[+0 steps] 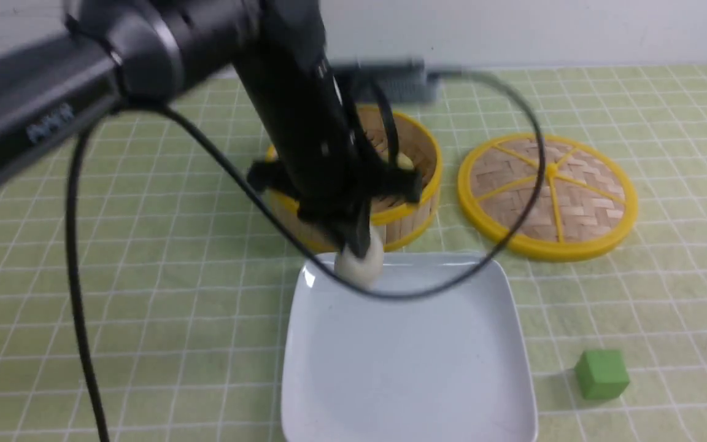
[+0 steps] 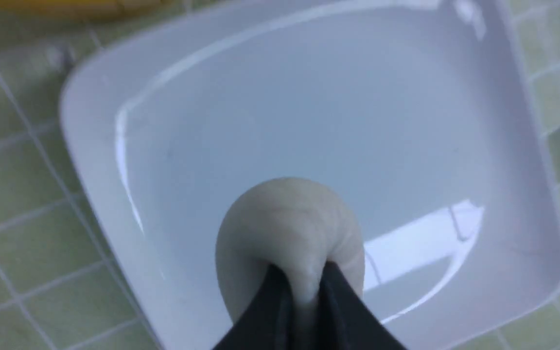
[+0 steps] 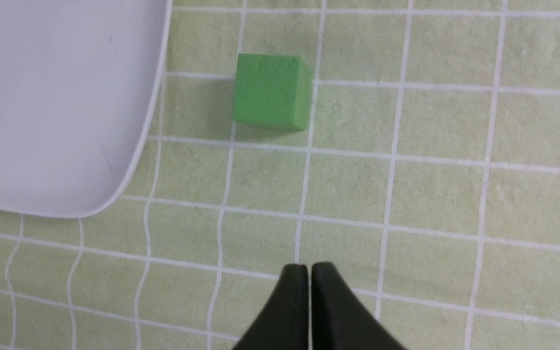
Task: Put the steamed buns into the plate on the green tablecloth.
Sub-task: 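Carry the bun from the bamboo steamer to the plate with the left gripper, then reach into the bamboo steamer and grasp a bun with the left gripper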
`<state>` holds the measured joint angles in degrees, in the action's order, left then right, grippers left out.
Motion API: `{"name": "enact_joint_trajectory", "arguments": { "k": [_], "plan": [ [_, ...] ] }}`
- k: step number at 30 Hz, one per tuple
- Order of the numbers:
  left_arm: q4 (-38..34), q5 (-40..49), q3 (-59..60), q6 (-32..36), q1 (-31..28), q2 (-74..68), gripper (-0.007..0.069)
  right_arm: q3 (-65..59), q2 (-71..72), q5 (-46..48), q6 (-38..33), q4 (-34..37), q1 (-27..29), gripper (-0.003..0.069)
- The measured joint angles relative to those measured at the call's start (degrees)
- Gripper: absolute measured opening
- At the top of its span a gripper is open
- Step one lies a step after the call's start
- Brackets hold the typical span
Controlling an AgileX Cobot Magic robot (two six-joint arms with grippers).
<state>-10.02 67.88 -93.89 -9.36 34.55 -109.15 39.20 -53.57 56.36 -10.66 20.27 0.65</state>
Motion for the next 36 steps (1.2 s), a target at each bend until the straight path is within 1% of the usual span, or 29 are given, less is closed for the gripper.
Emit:
{"name": "enact_joint_trajectory", "arguments": {
  "k": [1, 3, 4, 7, 10, 11, 12, 13, 14, 15, 16, 17, 19, 20, 21, 22, 23, 24, 25, 26, 27, 28, 29, 30, 32, 33, 36],
  "plan": [
    [0.2, -0.9, 1.1, -0.3, 0.3, -0.6, 0.0088, 0.0, 0.0, 0.0, 0.0, 0.0, 0.0, 0.0028],
    [1.1, -5.6, 5.4, -2.5, 1.6, -2.9, 0.0175, 0.0, 0.0, 0.0, 0.0, 0.0, 0.0, 0.0029],
    [1.6, -7.0, 6.0, -3.4, 1.7, -3.6, 0.0212, 0.0, 0.0, 0.0, 0.0, 0.0, 0.0, 0.0029],
    [4.5, -10.0, 6.7, -6.3, 1.7, -5.1, 0.0361, 0.0, 0.0, 0.0, 0.0, 0.0, 0.0, 0.0032],
    [8.2, -9.2, 4.8, -8.7, 1.7, -5.2, 0.0484, 0.0, 0.0, 0.0, 0.0, 0.0, 0.0, 0.0036],
    [8.2, -9.2, 4.5, -8.9, 1.7, -5.2, 0.0491, 0.0, 0.0, 0.0, 0.0, 0.0, 0.0, 0.0036],
    [11.7, -8.8, 1.4, -10.8, 1.7, -5.2, 0.0529, 0.0, 0.0, -0.2, 0.0, 0.0, 0.0, 0.0036],
    [11.7, -8.8, 1.0, -11.0, 1.7, -5.2, 0.0531, 0.0, 0.0, -0.3, 0.0, 0.0, 0.0, 0.0036],
    [15.9, -8.7, -3.2, -13.1, 1.7, -5.2, 0.0532, 0.0, 0.0, -0.4, 0.0, 0.0, 0.0, 0.0038],
    [16.4, -8.7, -3.2, -13.1, 1.7, -5.2, 0.0529, 0.0, 0.0, -0.4, 0.0, 0.0, 0.0, 0.0038],
    [20.7, -8.7, -7.9, -15.6, 1.5, -5.2, 0.0465, 0.0, 0.0, -0.5, 0.0, 0.0, 0.0, 0.0041],
    [22.4, -8.7, -10.0, -17.0, 1.3, -5.2, 0.0426, 0.0, 0.0, -0.8, 0.0, 0.0, 0.0, 0.0043],
    [24.3, -8.5, -14.8, -19.2, -0.2, -5.9, 0.027, 0.0, 0.0, -1.6, 0.0, 0.0, 0.0, 0.0045],
    [24.3, -8.4, -17.3, -19.6, -1.5, -6.7, 0.0171, 0.0, 0.0, -2.1, 0.0, 0.0, 0.0, 0.0046],
    [23.3, -8.1, -20.3, -19.7, -3.1, -7.8, 0.0088, 0.0, 0.0, -2.4, 0.0, 0.0, 0.0, 0.0047],
    [23.0, -8.0, -20.9, -19.7, -3.8, -8.4, 0.0069, 0.0, 0.0, -2.5, 0.0, 0.0, 0.0, 0.0047],
    [20.0, -7.5, -24.4, -19.3, -6.5, -10.8, 0.0027, 0.0, 0.0, -2.5, 0.0, 0.0, 0.0, 0.0048],
    [18.3, -7.3, -25.4, -19.1, -7.3, -11.6, 0.002, 0.0, 0.0, -2.5, 0.0, 0.0, 0.0, 0.0048],
    [14.3, -6.9, -29.3, -18.0, -9.9, -14.4, 0.0008, 0.0, 0.0, -2.5, 0.0, 0.0, 0.0, 0.005],
    [11.7, -6.7, -31.7, -17.1, -11.5, -16.4, 0.0009, 0.0, 0.0, -2.5, 0.0, 0.0, 0.0, 0.005],
    [10.8, -6.7, -32.6, -16.6, -12.1, -17.2, 0.0012, 0.0, 0.0, -2.5, 0.0, 0.0, 0.0, 0.005],
    [8.3, -6.8, -36.2, -15.3, -14.2, -20.5, 0.0044, 0.0, 0.0, -2.5, 0.0, 0.0, 0.0, 0.0053],
    [8.2, -6.8, -36.5, -15.3, -14.2, -20.5, 0.0044, 0.0, 0.0, -2.5, 0.0, 0.0, 0.0, 0.0054],
    [7.9, -7.1, -39.0, -14.7, -14.7, -23.0, 0.011, 0.0, 0.0, -2.5, 0.0, 0.0, 0.0, 0.0056],
    [7.9, -7.4, -39.8, -14.5, -14.7, -24.0, 0.0153, 0.0, 0.0, -2.6, 0.0, 0.0, 0.0, 0.0058],
    [8.0, -8.1, -40.5, -13.9, -14.4, -25.3, 0.023, 0.0, 0.0, -2.7, 0.0, 0.0, 0.0, 0.0061],
    [8.3, -10.0, -40.6, -13.0, -13.8, -27.7, 0.0365, 0.0, 0.0, -3.2, 0.0, 0.0, 0.0, 0.0065]
  ]
}}
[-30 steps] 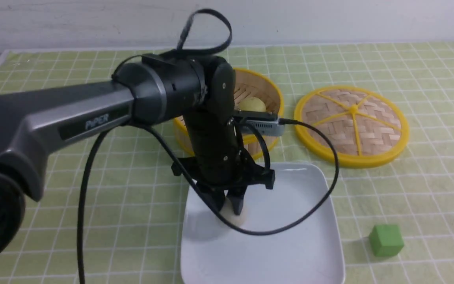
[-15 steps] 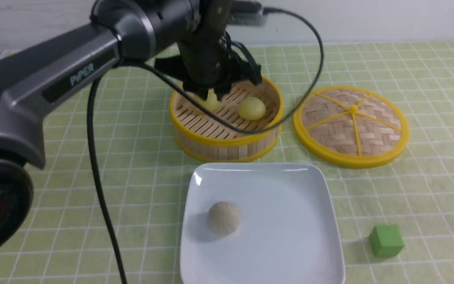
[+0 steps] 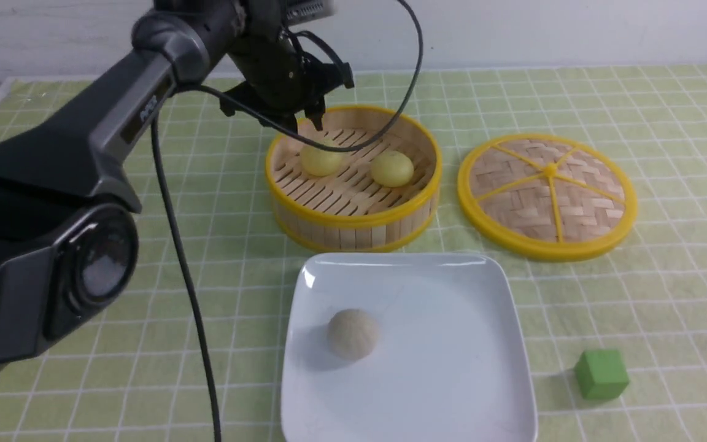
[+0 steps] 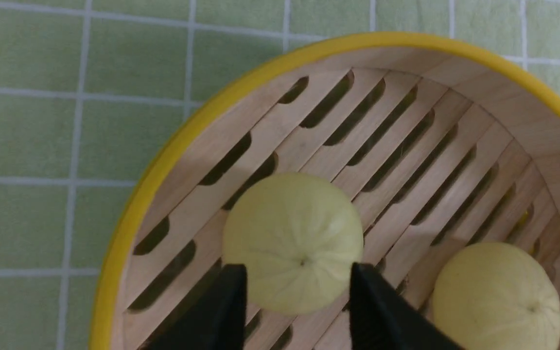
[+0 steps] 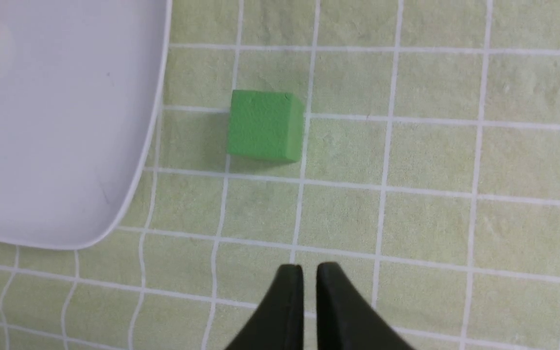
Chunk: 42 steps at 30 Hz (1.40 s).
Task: Put the steamed buns into the plate on the green tablecloth.
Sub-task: 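Reach into the bamboo steamer and grasp a bun with the left gripper, then carry the bun from the bamboo steamer to the plate with the left gripper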
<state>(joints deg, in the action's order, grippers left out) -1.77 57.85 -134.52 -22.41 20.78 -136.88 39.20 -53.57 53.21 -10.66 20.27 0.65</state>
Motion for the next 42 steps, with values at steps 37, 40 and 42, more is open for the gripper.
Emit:
{"name": "enact_joint_trajectory", "arguments": {
  "k": [37, 40, 42],
  "plan": [
    [-11.6, 6.9, 56.4, 12.9, 15.1, 34.2, 0.0032, -1.3, 0.0, 0.4, 0.0, 0.9, 0.0, 0.0099],
    [-12.1, 2.8, 60.5, 10.3, 17.0, 33.9, 0.0044, -1.3, -0.1, 0.4, 0.0, 1.3, 0.0, 0.0102],
    [-12.1, 1.0, 61.6, 9.0, 17.4, 33.6, 0.0057, -1.3, -0.1, 0.4, 0.0, 1.3, 0.0, 0.0104]
  ]
}}
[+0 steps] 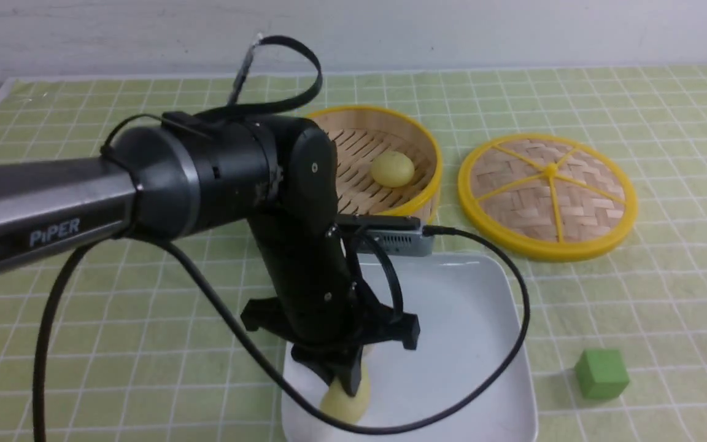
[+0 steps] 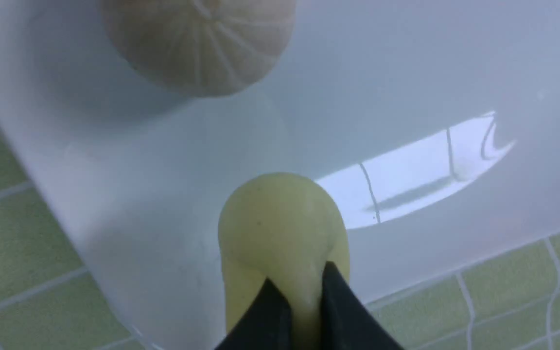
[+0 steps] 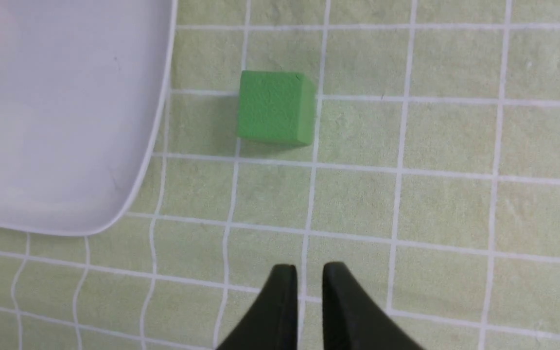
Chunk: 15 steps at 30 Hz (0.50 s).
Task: Put the steamed buns into the plate on the green tablecloth.
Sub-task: 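Carry the bun from the bamboo steamer to the plate with the left gripper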
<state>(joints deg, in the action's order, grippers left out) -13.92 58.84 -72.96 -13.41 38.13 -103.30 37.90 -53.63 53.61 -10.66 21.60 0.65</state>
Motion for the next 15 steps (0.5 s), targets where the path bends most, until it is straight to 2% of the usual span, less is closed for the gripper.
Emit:
{"name": "enact_joint_trajectory", "arguments": {
  "k": [6, 10, 11, 12, 15],
  "plan": [
    [0.1, -3.6, 0.4, -1.4, 0.0, -2.6, 0.0201, 0.0, 0.0, 0.0, 0.0, 0.2, 0.0, 0.0113],
    [0.1, -3.2, 0.4, -2.5, 0.0, -4.7, 0.0353, 0.0, 0.0, 0.1, 0.0, 0.4, 0.0, 0.0114],
    [0.1, -3.2, 0.4, -2.5, 0.0, -4.7, 0.0353, 0.0, 0.0, 0.1, 0.0, 0.4, 0.0, 0.0114],
    [0.1, -2.8, 0.4, -2.6, 0.0, -4.5, 0.0407, 0.0, 0.0, 0.5, 0.0, 0.5, 0.0, 0.0114],
    [0.2, -2.4, 0.4, -2.7, 0.0, -3.2, 0.0449, 0.0, 0.0, 1.2, 0.0, 1.3, 0.0, 0.0114]
  ]
}}
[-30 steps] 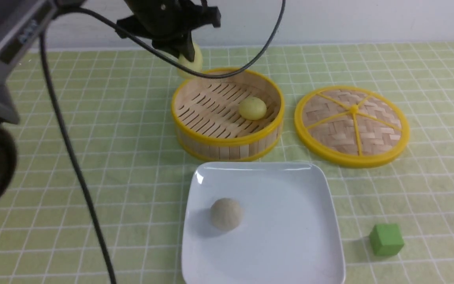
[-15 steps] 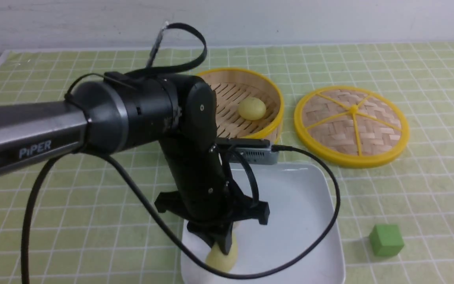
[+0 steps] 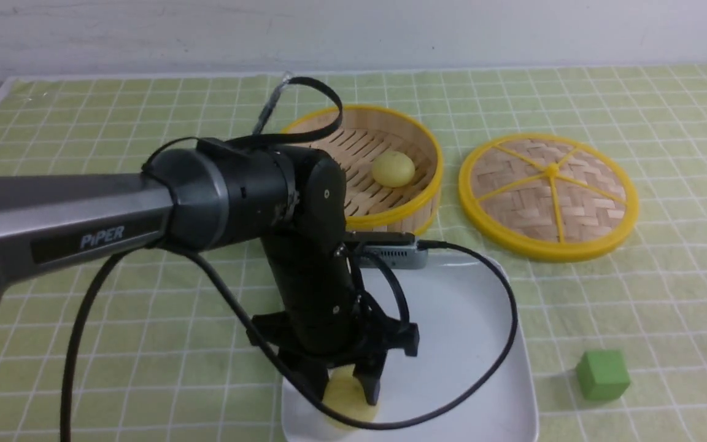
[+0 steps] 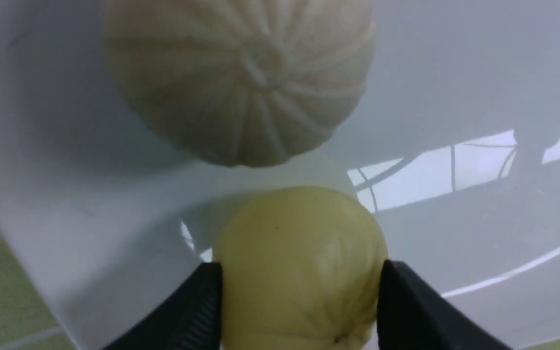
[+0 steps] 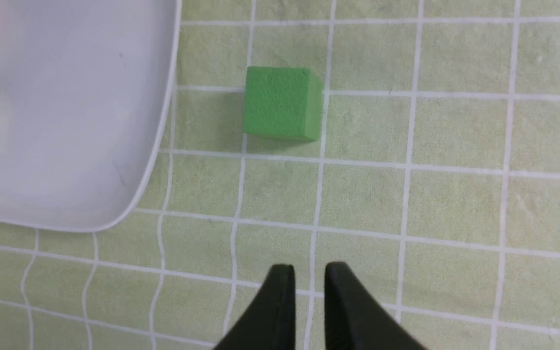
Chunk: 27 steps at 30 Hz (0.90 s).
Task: Put the steamed buns into the plate on the green tablecloth.
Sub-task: 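Carry the bun from the bamboo steamer to the plate with the left gripper, then reach toward a bun in the bamboo steamer with the right gripper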
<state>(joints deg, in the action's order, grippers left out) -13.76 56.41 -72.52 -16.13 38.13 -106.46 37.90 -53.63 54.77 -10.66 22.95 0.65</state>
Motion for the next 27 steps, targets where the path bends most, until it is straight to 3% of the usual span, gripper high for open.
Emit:
{"name": "enact_joint_trajectory", "arguments": {
  "k": [5, 8, 10, 13, 14, 15, 16, 18, 21, 27],
  "plan": [
    [3.6, 1.5, -1.5, -0.1, 0.0, 5.8, 0.0476, 0.0, 0.0, 2.9, -3.0, 3.3, 0.0, 0.011],
    [8.3, 3.8, -3.8, -0.1, -0.1, 8.6, 0.0463, 0.5, -0.6, 5.0, -6.7, 6.4, -0.6, 0.006],
    [12.0, 8.0, -6.3, -0.1, -1.3, 9.6, 0.0359, 2.1, -2.8, 6.4, -8.8, 7.8, -3.6, -0.0008],
    [13.8, 10.8, -7.5, 0.7, -4.2, 9.8, 0.0219, 4.3, -6.1, 7.1, -9.2, 8.1, -6.9, -0.0013],
    [14.5, 12.0, -7.8, 2.1, -6.9, 9.8, 0.0119, 6.5, -9.1, 7.1, -9.4, 8.1, -9.4, -0.0011],
    [14.6, 12.3, -7.8, 2.3, -7.3, 9.8, 0.0106, 6.5, -9.5, 7.1, -9.4, 8.1, -9.4, -0.0011],
    [14.7, 12.9, -7.8, 4.4, -10.2, 9.8, 0.0046, 9.3, -12.6, 6.8, -9.5, 8.1, -11.4, -0.0005],
    [14.1, 13.3, -7.8, 7.2, -14.7, 9.8, 0.001, 13.9, -17.8, 4.9, -9.1, 8.1, -14.4, 0.0007],
    [12.5, 13.4, -7.8, 10.6, -18.6, 9.8, 0.0005, 19.0, -23.0, 2.5, -8.0, 8.1, -16.9, 0.0028],
    [4.0, 9.9, -7.8, 18.0, -25.5, 9.8, 0.0005, 39.8, -42.8, -4.1, -7.8, 6.8, -21.2, 0.0188]
  ]
}}
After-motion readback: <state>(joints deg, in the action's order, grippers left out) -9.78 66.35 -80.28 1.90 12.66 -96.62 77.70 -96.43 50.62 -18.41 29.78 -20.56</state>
